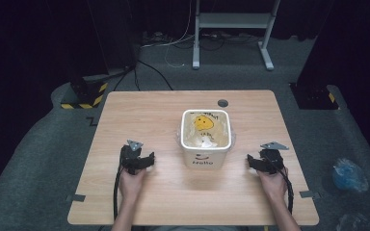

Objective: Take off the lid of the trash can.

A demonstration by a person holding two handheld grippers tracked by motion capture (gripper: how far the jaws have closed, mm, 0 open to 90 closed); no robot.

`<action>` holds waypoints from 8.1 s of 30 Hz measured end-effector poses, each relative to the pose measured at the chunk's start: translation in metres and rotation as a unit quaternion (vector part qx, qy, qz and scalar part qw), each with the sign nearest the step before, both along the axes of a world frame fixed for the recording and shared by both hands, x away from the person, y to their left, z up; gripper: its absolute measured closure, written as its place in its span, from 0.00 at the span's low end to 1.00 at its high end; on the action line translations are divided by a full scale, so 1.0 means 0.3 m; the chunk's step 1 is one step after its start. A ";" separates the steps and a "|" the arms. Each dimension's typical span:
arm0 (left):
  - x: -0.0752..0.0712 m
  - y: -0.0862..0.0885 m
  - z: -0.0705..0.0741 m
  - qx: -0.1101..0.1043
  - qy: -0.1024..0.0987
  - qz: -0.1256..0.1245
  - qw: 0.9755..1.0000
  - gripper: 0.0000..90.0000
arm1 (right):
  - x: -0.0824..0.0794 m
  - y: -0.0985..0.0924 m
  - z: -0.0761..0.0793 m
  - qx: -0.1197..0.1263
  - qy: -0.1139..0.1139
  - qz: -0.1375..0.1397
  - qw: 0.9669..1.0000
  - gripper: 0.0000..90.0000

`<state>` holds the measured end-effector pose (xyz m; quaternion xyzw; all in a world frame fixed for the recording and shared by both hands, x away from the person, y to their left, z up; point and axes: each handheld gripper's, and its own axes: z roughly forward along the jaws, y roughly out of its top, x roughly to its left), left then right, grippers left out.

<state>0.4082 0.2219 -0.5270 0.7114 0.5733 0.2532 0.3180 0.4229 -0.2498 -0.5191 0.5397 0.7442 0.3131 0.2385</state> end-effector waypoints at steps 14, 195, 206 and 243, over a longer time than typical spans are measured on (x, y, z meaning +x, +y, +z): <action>0.000 0.000 0.000 0.000 0.000 0.000 1.000 0.28 | -0.020 -0.006 0.052 0.050 -0.018 0.025 0.998 0.34; 0.000 0.000 0.000 -0.001 0.001 -0.002 1.000 0.27 | 0.250 0.294 0.465 0.090 -0.063 0.106 0.988 0.64; 0.000 0.000 0.000 -0.001 0.001 -0.002 1.000 0.27 | 0.266 0.307 0.443 0.081 -0.052 0.110 0.989 0.67; 0.000 0.000 0.000 0.000 0.001 -0.003 1.000 0.27 | 0.278 0.313 0.425 0.080 -0.038 0.132 0.987 0.83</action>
